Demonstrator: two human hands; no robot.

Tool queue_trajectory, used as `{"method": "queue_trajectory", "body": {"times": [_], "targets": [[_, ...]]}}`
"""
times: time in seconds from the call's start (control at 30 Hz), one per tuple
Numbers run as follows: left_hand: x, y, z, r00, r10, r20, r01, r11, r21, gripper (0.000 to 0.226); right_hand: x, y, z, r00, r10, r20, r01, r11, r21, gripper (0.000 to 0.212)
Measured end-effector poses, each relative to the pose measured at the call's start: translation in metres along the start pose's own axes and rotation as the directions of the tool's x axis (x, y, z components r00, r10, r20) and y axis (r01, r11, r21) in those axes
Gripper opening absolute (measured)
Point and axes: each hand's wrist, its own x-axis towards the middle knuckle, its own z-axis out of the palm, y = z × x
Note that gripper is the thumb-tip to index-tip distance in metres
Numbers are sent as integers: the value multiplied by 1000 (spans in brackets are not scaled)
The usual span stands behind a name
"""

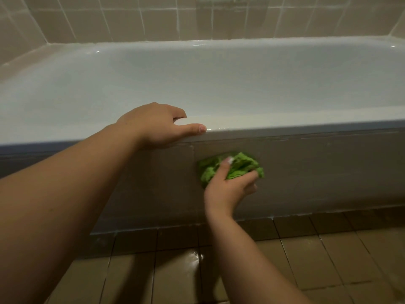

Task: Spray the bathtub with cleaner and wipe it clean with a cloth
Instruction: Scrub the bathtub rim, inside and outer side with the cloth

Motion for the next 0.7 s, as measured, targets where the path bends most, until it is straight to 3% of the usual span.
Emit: {"method": "queue_trajectory", "body": {"times": [0.1, 0.2, 0.27, 0.33, 0.47, 0.6, 0.7], "targets": [[0, 0, 0, 1000, 11, -8, -11, 1000, -6, 90, -14, -12, 6, 996, -51, 71, 46, 997, 61, 57], [0, 0, 0, 1000, -1, -10, 1, 1000, -3, 90, 16, -25, -3, 995, -64, -79, 70, 994, 83, 57], [0, 2, 0, 1000, -16, -2, 16, 1000, 5, 93, 30, -20, -4, 985, 11, -173, 1, 997, 71, 59], [1, 6, 1, 1000, -20, 4, 20, 1000, 13, 99, 13, -15, 4, 986, 103, -128, -99, 994, 40, 60], [1, 11, 0, 1000, -4, -4, 5, 1000, 7, 101, -32, -21, 21, 997, -17, 81, 11, 997, 79, 52], [1, 7, 1, 1000, 2, -25, -2, 1000, -15, 90, 2, -25, 7, 998, 5, -57, 1, 995, 103, 58], [3, 8, 1, 1000, 5, -9, -5, 1000, -15, 95, -9, -16, 8, 1000, 0, 14, -1, 998, 65, 59]]}}
